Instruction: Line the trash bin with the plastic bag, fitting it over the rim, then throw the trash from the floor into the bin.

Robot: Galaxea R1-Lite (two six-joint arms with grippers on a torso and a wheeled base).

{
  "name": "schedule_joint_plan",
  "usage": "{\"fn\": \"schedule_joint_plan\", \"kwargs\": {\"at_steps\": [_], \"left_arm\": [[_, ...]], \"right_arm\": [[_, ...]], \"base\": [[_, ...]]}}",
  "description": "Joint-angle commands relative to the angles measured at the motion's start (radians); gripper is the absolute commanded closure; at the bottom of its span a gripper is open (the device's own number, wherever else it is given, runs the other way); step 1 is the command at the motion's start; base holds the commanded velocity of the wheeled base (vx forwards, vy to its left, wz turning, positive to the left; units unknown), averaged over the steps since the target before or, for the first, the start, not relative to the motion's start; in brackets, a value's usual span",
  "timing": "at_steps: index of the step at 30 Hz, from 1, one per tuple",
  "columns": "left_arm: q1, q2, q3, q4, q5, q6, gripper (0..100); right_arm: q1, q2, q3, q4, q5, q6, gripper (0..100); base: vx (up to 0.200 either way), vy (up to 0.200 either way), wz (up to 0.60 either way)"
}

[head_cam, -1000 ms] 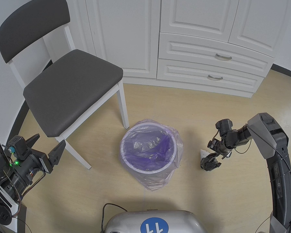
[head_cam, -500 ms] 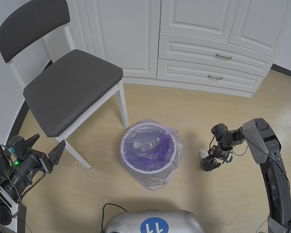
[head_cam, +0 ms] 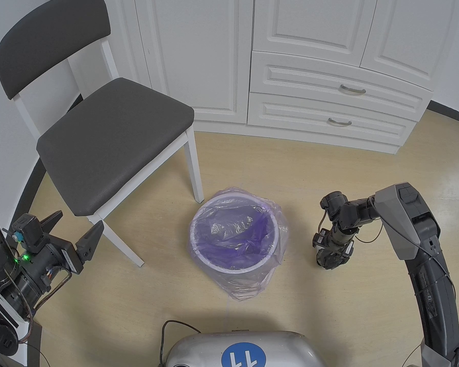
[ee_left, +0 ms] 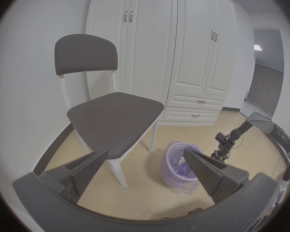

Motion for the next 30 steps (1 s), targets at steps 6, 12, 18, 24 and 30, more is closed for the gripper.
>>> {"fn": "schedule_joint_plan", "kwargs": {"at_steps": [6,12,18,24,30], "left_arm": [[0.001,-0.005,0.003,-0.002,0.002,0.001,0],[0.001,-0.008,0.006,-0.002,0.000,0.000,0],[0.001,-0.006,0.006,-0.002,0.000,0.001,0],[0.001,-0.009,0.006,-0.008,0.002,0.001,0],[0.002,-0.031,0.004,-0.008,0.002,0.003,0]], "right_arm": [[0.008,0.025,-0.056,0.120,0.013,0.030,0],[0.008,0.030,-0.056,0.117,0.012,0.033,0],[0.005,0.038,-0.056,0.116,0.005,0.034,100],[0.005,0.027,-0.056,0.122,-0.001,0.057,100],[0.026,-0.156,-0.023,0.165,-0.005,0.120,100]], "base": [[0.000,0.000,0.00],[0.000,0.000,0.00],[0.000,0.000,0.00],[0.000,0.000,0.00],[0.000,0.000,0.00]]}}
